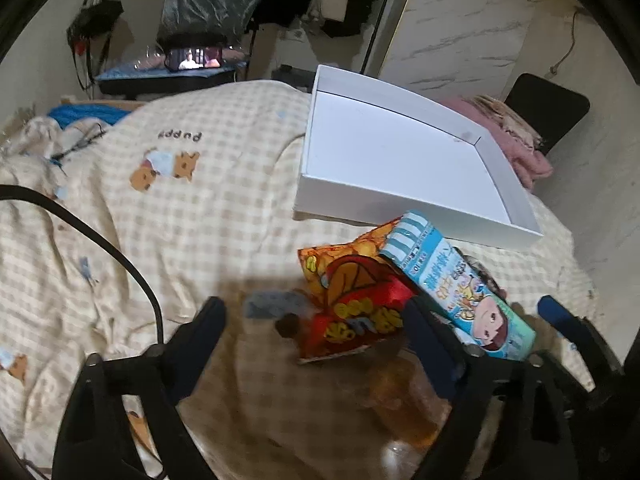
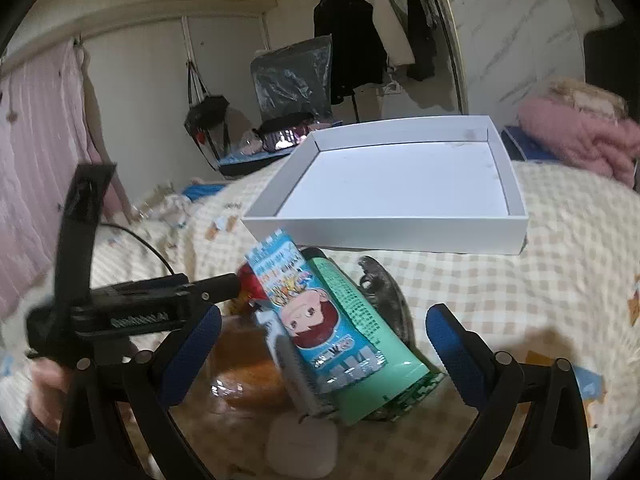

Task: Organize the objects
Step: 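Move both grippers toward the pile of snacks beside the white box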

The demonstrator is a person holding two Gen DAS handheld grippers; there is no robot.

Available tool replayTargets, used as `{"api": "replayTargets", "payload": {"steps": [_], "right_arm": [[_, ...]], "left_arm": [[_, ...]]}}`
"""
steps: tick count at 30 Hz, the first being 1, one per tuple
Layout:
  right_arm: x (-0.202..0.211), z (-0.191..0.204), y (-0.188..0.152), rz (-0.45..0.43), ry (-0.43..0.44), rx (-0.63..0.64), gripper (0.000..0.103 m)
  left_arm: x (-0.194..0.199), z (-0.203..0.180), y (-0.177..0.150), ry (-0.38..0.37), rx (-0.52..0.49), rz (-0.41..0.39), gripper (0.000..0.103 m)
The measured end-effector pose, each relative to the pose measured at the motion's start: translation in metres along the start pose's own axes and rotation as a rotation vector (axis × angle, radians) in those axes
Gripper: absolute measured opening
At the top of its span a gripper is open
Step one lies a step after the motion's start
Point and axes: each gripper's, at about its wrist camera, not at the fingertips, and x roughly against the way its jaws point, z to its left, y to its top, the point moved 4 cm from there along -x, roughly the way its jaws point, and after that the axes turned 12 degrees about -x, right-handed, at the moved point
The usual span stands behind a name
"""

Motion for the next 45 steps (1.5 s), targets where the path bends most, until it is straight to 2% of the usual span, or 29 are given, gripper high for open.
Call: {"api": "replayTargets", "payload": {"steps": [2, 3, 4, 5, 7, 10, 15, 17, 20, 24, 27, 29, 31, 33, 34, 37, 38, 41, 45], "right_arm": [[-0.001, -0.002, 0.0, 0.001, -0.008, 0.003, 0.098], [-0.002, -0.001, -0.002, 0.003, -0.021, 0.009, 0.098], [-0.004, -0.001, -0.002, 0.001, -0.032, 0.018, 0.095], [-0.005, 0.0, -0.001, -0.007, -0.028, 0.025, 0.085], [-0.005, 0.001, -0.002, -0.015, -0.009, 0.031, 0.079], [-0.001, 0.003, -0.002, -0.033, 0.046, 0.004, 0.079], [0.007, 0.005, 0.001, -0.086, 0.065, -0.011, 0.079], [0.008, 0.003, 0.002, -0.069, 0.111, -0.038, 0.08], [0.007, -0.001, 0.004, -0.037, 0.154, -0.084, 0.08], [0.003, -0.007, 0.004, -0.018, 0.147, -0.097, 0.08], [0.0, -0.009, 0.004, -0.003, 0.148, -0.108, 0.08], [0.0, -0.01, 0.004, -0.004, 0.146, -0.113, 0.08], [0.001, -0.011, 0.005, -0.007, 0.147, -0.115, 0.08], [0.001, -0.011, 0.004, -0.005, 0.145, -0.112, 0.08], [0.001, -0.01, 0.004, -0.005, 0.144, -0.11, 0.08], [0.0, -0.008, 0.003, -0.003, 0.141, -0.1, 0.08], [0.0, -0.01, 0.004, -0.003, 0.142, -0.098, 0.08], [0.0, -0.011, 0.004, -0.004, 0.144, -0.099, 0.08], [0.002, -0.014, 0.005, -0.01, 0.144, -0.107, 0.08]], "left_arm": [[0.001, -0.004, -0.003, -0.029, -0.011, -0.001, 0.067], [0.002, -0.007, -0.004, -0.028, -0.019, -0.006, 0.065], [0.003, -0.01, -0.004, -0.019, -0.03, -0.019, 0.065], [0.003, -0.013, -0.004, -0.014, -0.042, -0.027, 0.065], [0.004, -0.018, -0.003, 0.001, -0.063, -0.041, 0.065], [0.005, -0.015, -0.003, -0.002, -0.046, -0.043, 0.065], [0.003, -0.001, -0.003, -0.042, 0.027, -0.019, 0.065], [0.006, 0.001, -0.002, -0.049, 0.047, -0.023, 0.066], [0.007, 0.007, -0.002, -0.029, 0.078, 0.018, 0.08], [0.007, 0.012, -0.003, -0.018, 0.119, 0.06, 0.08], [0.009, 0.013, -0.005, -0.024, 0.117, 0.06, 0.08], [0.011, 0.014, -0.008, 0.026, 0.085, 0.042, 0.08], [0.013, 0.016, -0.011, 0.124, 0.039, 0.022, 0.08], [0.009, 0.02, -0.012, 0.191, 0.004, 0.059, 0.08], [0.007, 0.024, -0.015, 0.172, 0.025, 0.078, 0.08], [0.006, 0.029, -0.017, 0.047, 0.117, 0.089, 0.08], [0.006, 0.027, -0.016, 0.025, 0.12, 0.096, 0.08], [0.007, 0.013, -0.015, -0.033, 0.046, 0.138, 0.08], [0.018, -0.004, -0.011, 0.005, -0.082, 0.133, 0.08]]}}
